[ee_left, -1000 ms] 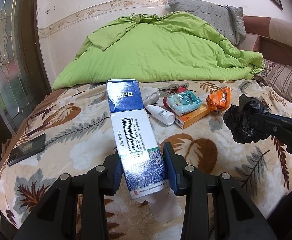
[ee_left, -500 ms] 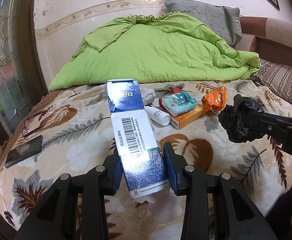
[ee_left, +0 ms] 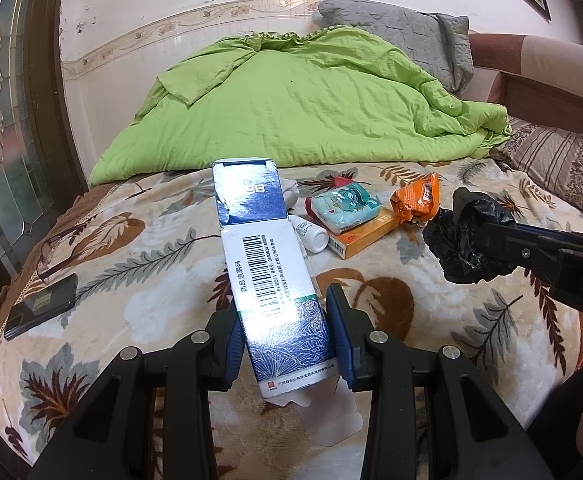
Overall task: Collect trash
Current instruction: 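Hold the medicine box in the left tool while the right tool holds the black bag, then carry the box and bag over the red wastebasket and open both tools, then move both open tools back over the remaining items on the bed, then grasp the orange snack bag with the right tool, then grasp the teal wet-wipe pack with the left tool while the right tool holds the orange bag, then lift the teal pack with the left tool while the right tool holds the orange bag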
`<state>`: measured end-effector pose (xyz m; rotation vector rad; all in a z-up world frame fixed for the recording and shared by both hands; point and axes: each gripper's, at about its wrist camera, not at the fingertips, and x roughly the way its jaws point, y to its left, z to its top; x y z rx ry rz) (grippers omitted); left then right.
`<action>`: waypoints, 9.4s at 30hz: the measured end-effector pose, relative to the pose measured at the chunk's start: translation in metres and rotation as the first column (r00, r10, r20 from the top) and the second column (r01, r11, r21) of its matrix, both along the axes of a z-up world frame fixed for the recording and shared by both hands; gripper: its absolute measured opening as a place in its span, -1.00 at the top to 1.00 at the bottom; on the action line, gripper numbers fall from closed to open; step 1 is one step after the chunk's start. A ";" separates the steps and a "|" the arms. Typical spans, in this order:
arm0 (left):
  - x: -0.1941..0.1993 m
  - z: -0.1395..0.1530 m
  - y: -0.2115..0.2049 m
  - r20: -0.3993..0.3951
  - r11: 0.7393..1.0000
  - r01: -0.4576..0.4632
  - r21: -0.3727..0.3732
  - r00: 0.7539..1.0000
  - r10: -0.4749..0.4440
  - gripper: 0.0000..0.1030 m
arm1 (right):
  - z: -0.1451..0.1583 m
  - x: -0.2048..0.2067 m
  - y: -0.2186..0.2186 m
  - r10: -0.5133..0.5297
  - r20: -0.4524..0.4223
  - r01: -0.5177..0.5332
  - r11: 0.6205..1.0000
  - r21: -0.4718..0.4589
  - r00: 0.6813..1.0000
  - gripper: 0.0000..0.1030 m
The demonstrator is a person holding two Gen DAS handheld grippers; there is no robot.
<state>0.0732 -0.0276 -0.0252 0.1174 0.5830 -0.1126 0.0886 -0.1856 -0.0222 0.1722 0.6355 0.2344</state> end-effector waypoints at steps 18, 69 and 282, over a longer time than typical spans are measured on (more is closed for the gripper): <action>-0.003 0.001 -0.005 0.006 1.000 0.030 0.001 1.000 -0.030 0.29 | 0.000 -0.001 -0.004 -0.010 -0.001 0.010 1.000 0.006 1.000 0.34; -0.008 0.002 -0.013 0.003 0.991 0.127 -0.041 0.992 -0.127 0.29 | 0.004 -0.003 -0.041 -0.115 -0.020 0.117 0.989 0.091 0.993 0.34; 0.044 0.005 0.005 -0.043 0.997 -0.040 -0.063 0.998 0.038 0.40 | -0.012 0.021 -0.049 -0.068 -0.108 0.091 0.971 0.222 0.992 0.69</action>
